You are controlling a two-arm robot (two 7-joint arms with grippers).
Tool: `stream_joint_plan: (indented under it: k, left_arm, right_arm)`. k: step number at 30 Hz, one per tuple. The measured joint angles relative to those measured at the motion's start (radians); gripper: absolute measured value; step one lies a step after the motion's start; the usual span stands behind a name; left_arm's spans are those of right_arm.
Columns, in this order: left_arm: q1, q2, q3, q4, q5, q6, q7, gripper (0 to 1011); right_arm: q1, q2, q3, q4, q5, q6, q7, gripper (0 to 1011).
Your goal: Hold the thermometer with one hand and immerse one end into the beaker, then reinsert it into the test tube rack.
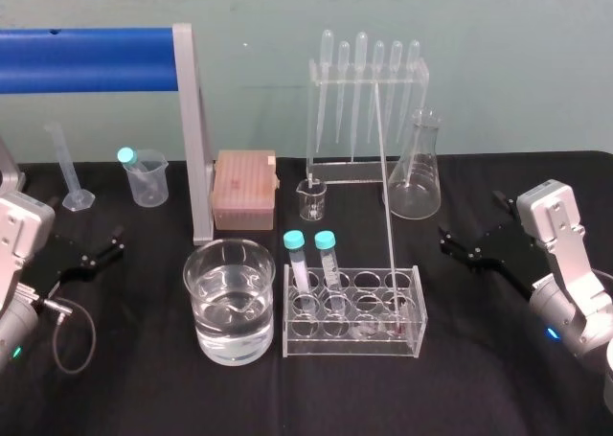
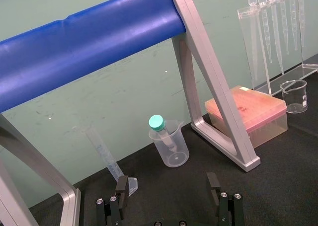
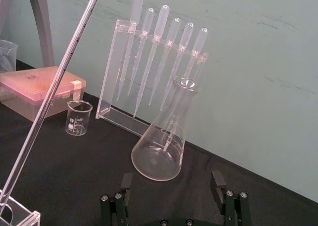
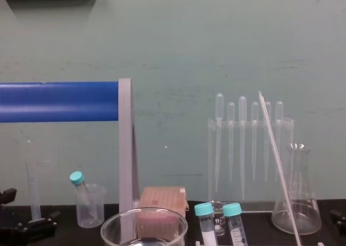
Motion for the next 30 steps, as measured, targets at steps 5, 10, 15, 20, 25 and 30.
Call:
stream_joint_plan:
  k: [5, 10, 15, 20, 25, 30]
  left_arm:
    - [0.0, 0.0, 0.0, 0.0, 0.0, 0.0, 0.0, 1008]
    - [0.0, 0.0, 0.0, 0.0, 0.0, 0.0, 0.0, 1008]
    - [0.0, 0.0, 0.0, 0.0, 0.0, 0.0, 0.0, 1008]
    - [0.0, 0.0, 0.0, 0.0, 0.0, 0.0, 0.0, 1008]
    - [0.0, 0.0, 0.0, 0.0, 0.0, 0.0, 0.0, 1008]
    - [0.0, 0.0, 0.0, 0.0, 0.0, 0.0, 0.0, 1008]
  right_arm:
    - [0.0, 0.0, 0.0, 0.0, 0.0, 0.0, 0.0, 1003]
    - [0.0, 0.0, 0.0, 0.0, 0.0, 0.0, 0.0, 1003]
    - [0.0, 0.0, 0.0, 0.0, 0.0, 0.0, 0.0, 1003]
    - [0.0, 0.0, 0.0, 0.0, 0.0, 0.0, 0.0, 1003]
    - [0.0, 0.0, 0.0, 0.0, 0.0, 0.0, 0.0, 1003]
    - [0.0, 0.0, 0.0, 0.0, 0.0, 0.0, 0.0, 1003]
